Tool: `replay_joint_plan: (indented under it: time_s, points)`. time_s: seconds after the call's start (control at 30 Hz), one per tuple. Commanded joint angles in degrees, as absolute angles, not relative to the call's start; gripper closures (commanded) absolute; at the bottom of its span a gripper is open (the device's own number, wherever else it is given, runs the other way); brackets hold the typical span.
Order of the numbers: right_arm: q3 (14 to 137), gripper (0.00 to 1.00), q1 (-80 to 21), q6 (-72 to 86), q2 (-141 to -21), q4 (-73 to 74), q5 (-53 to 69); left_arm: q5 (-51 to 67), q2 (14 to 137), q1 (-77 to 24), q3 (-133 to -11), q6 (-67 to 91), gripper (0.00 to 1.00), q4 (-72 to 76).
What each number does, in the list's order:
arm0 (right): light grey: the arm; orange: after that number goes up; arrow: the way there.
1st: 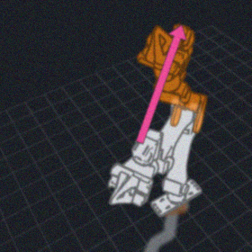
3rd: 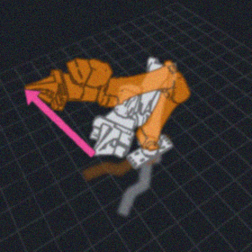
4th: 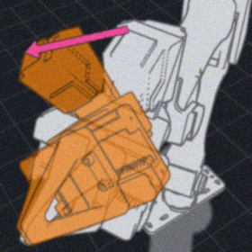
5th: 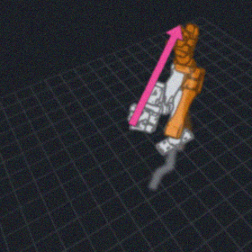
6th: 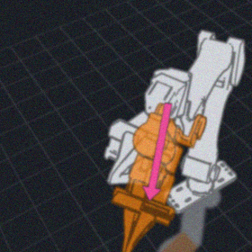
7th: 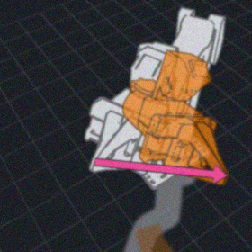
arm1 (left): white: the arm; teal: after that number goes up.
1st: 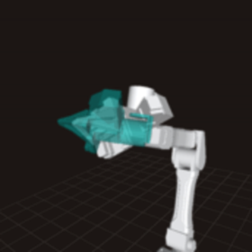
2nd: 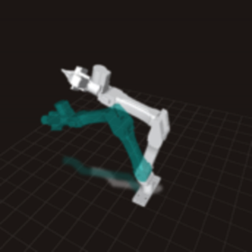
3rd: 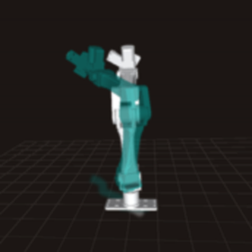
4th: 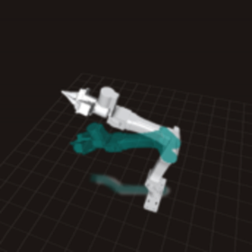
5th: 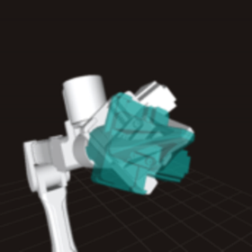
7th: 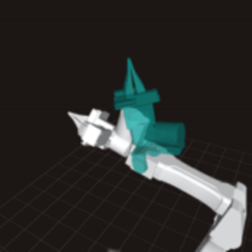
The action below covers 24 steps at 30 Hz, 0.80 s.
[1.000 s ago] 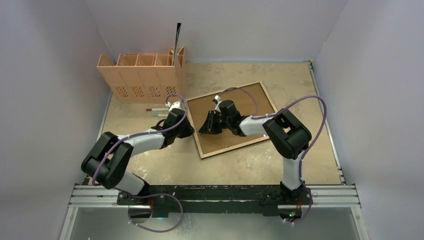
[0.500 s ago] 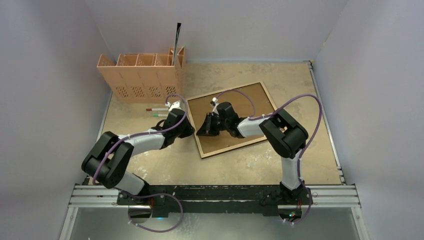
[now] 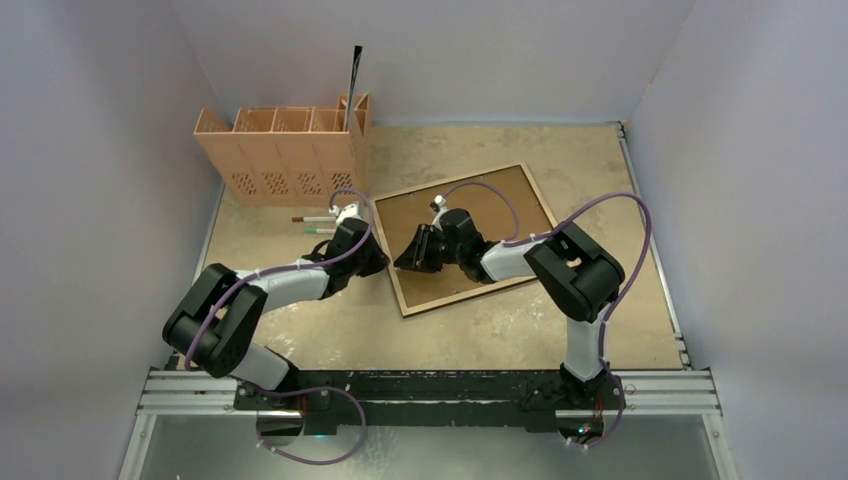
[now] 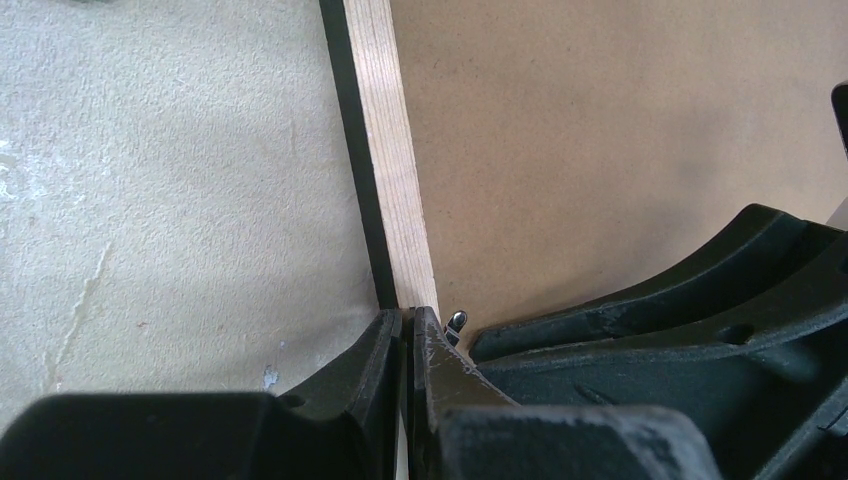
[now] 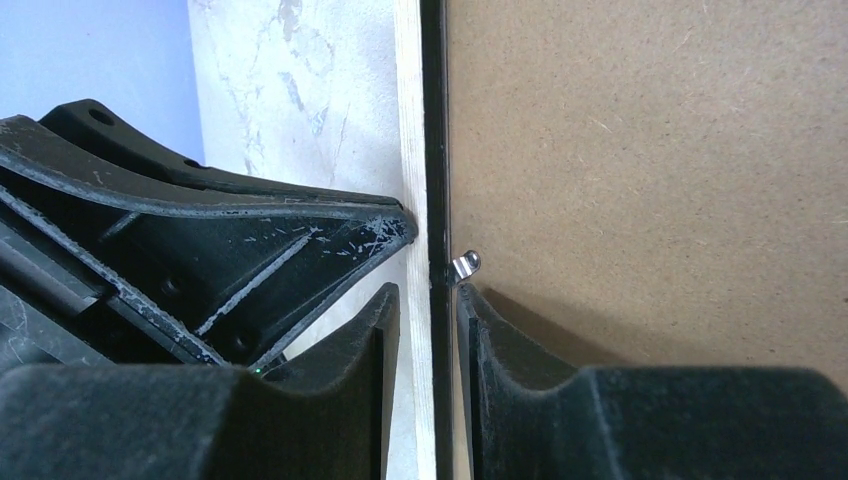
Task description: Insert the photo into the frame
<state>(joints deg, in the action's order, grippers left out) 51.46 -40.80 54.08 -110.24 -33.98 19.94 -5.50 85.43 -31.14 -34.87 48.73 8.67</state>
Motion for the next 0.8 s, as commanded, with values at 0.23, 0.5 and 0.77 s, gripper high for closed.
replay_joint_plan:
  time_s: [0.23, 0.5, 0.77]
  points:
    - [52.9, 0.71, -41.2, 55.5, -113.2, -36.1, 19.8, -4.7, 85.9, -31.1, -33.2, 49.0, 1.0, 8.4]
    - [54.1, 0.74, -41.7, 55.3, -115.9, -37.9, 18.4, -4.6, 85.8, -31.1, -32.9, 49.3, 1.0, 8.5]
    - [51.0, 0.72, -41.9, 54.7, -107.9, -38.7, 17.3, -5.4, 84.2, -31.1, -33.2, 49.0, 1.0, 7.9]
